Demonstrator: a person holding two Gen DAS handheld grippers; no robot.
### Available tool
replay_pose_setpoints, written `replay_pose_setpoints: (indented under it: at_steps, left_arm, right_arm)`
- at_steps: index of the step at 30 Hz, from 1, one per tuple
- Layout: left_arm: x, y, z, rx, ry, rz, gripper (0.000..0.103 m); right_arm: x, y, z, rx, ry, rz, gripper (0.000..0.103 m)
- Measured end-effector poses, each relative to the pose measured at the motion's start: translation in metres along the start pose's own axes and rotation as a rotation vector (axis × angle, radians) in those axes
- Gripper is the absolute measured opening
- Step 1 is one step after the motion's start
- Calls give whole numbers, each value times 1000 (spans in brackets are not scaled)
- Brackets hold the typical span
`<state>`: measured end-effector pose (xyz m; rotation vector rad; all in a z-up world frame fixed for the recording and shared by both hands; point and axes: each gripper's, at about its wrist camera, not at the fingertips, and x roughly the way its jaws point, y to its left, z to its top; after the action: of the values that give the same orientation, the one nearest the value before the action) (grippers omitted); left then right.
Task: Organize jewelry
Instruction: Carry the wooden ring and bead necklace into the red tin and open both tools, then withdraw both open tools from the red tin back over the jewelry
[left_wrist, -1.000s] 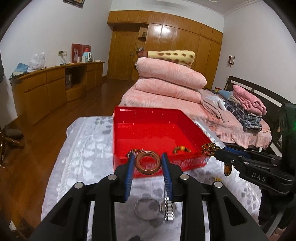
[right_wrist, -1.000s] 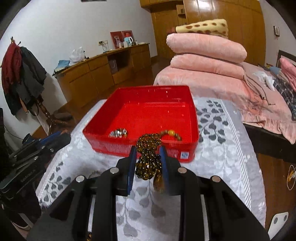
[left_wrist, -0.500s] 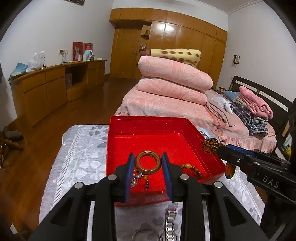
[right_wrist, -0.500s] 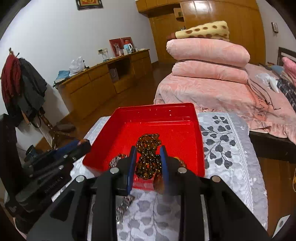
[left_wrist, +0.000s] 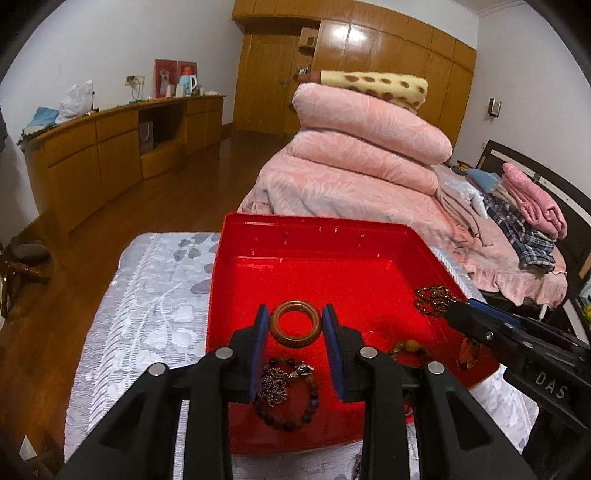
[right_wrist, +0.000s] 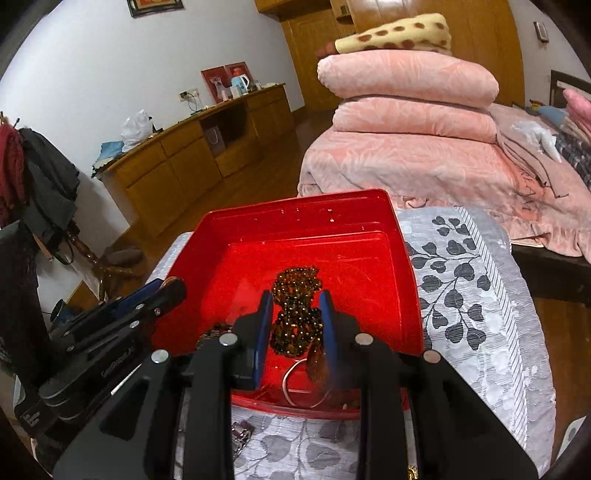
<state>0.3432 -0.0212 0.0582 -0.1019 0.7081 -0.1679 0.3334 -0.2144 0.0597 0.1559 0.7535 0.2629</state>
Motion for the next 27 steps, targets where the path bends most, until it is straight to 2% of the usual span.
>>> replay_pose_setpoints:
  at_steps: [1, 3, 4, 7, 9, 11, 14, 20, 23, 27]
  left_arm:
    - [2, -1, 0, 1, 6, 0, 30]
    - [5, -1, -1, 0, 19, 5, 41]
    - [3, 0, -3, -5, 16, 5, 50]
    - [-9, 4, -4, -11, -5, 7, 51]
    - [-22, 5, -6, -7, -28, 10, 58]
    - [-39, 8, -12, 10, -62, 21, 69]
    - [-65, 14, -25, 16, -102, 37, 79]
    - [-95, 28, -62, 1, -104, 59, 89]
    - [-100, 33, -80, -8, -80, 68, 93]
    - [-102, 35, -102, -22, -41, 61, 93]
  right_arm:
    - [1, 0, -1, 0, -3, -1, 31]
    - [1, -1, -1, -10, -19, -12, 35]
    - [0, -1, -2, -12, -23, -15, 38]
    - [-10, -5, -3, -1, -46, -19, 40]
    - [-23, -10, -7, 5, -72, -30, 44]
    - [-39, -14, -13, 5, -107, -50, 63]
    - [-60, -20, -27, -9, -139, -78, 71]
    - [-91, -29, -70, -28, -134, -128, 89]
    - [-95, -32, -87, -38, -92, -164, 95]
    - [-92, -37, -111, -30, -28, -190, 96]
